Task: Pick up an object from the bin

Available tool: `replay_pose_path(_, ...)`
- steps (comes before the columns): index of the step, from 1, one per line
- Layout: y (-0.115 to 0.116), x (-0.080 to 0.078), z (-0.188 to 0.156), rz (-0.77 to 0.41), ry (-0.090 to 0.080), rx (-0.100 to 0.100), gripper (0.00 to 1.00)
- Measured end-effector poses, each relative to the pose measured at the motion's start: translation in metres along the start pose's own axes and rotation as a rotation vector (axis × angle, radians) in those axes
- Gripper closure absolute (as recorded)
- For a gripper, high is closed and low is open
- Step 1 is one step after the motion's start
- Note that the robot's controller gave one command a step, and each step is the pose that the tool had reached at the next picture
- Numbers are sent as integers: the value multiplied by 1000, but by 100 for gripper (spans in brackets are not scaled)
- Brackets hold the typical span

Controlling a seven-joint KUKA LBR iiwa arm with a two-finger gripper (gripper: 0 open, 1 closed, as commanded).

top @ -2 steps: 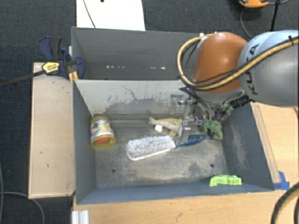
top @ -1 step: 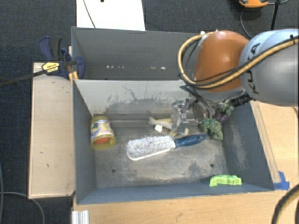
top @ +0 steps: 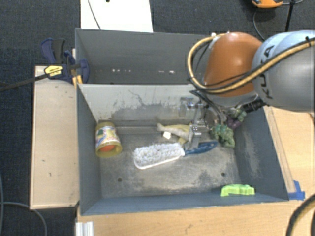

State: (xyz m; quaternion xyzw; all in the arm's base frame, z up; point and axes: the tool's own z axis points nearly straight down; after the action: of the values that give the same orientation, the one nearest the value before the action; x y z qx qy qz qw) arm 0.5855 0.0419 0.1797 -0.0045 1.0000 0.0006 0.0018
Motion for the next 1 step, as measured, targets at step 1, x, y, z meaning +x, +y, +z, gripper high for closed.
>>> replay_pose_path(1,0,0,0,0,0,0,0)
